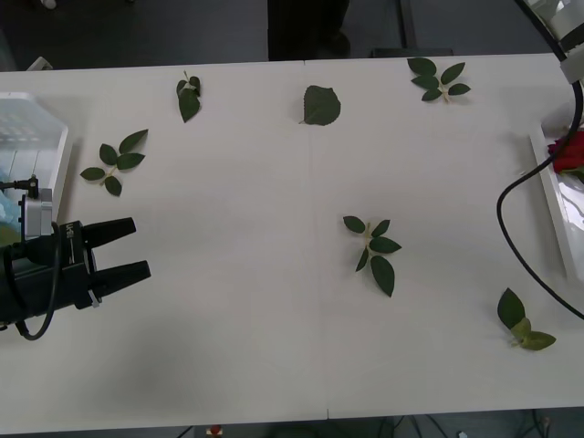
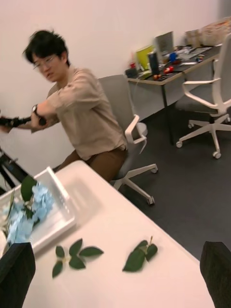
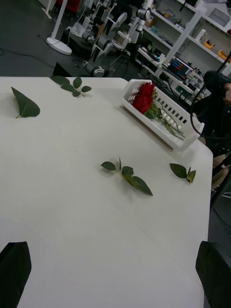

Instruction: Place the red flowers into the right box and the blue flowers into the left box. If a person shows an open palm, hand one flower to the person first, then continue sorting.

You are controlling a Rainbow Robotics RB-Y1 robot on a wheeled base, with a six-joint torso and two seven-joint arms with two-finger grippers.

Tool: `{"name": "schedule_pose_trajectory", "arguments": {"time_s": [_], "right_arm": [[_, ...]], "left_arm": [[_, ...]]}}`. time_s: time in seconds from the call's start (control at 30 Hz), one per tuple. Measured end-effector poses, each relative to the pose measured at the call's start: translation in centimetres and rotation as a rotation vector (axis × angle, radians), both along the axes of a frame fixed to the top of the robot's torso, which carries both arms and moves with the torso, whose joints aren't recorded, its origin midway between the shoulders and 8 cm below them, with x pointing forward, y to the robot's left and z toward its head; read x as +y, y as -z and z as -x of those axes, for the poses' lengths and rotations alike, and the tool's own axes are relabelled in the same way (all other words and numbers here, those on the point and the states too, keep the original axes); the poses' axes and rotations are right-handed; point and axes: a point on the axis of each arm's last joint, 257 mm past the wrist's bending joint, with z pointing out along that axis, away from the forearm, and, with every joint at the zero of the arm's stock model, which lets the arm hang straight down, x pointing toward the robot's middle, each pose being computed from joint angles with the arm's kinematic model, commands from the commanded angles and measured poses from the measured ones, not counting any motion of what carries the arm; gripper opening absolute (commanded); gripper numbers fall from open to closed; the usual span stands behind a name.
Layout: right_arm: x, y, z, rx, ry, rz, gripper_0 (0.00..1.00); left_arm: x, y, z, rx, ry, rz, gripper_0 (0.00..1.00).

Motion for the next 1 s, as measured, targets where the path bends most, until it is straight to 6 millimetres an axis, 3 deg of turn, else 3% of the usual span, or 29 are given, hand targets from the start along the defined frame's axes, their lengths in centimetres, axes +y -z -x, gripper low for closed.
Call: {"name": "schedule_pose_trajectory", "arguments": {"time_s": [0.13,0.37,0.57,0.67,0.83,1.0], "right_arm": [[-2.3,4.0,2.0,0.005,-0.096,0.101,1.00],[-8.1,11.0,5.6,-0.094,-0.255,0.311,1.00],[-13.3,16.0,8.2,0.009,-0.274,0.368,1.00],[-14.9,18.5,9.9,0.038,-0.277,0.401,1.00],[-16.9,21.3,12.3,0.078,-0.285,0.444,1.00],[-17.5,22.0,13.1,0.098,-0.297,0.451,1.00]], "left_arm": [[0.0,0.0,0.0,0.000,0.000,0.000,1.00],[0.0,0.0,0.0,0.000,0.000,0.000,1.00],[-0.4,0.0,0.1,0.006,0.003,0.020,1.00],[-0.9,-1.5,0.3,0.004,0.015,0.090,1.00],[-1.4,-3.4,0.1,-0.037,0.012,0.107,1.00],[-3.2,-6.6,0.6,-0.125,0.040,0.089,1.00]]}}
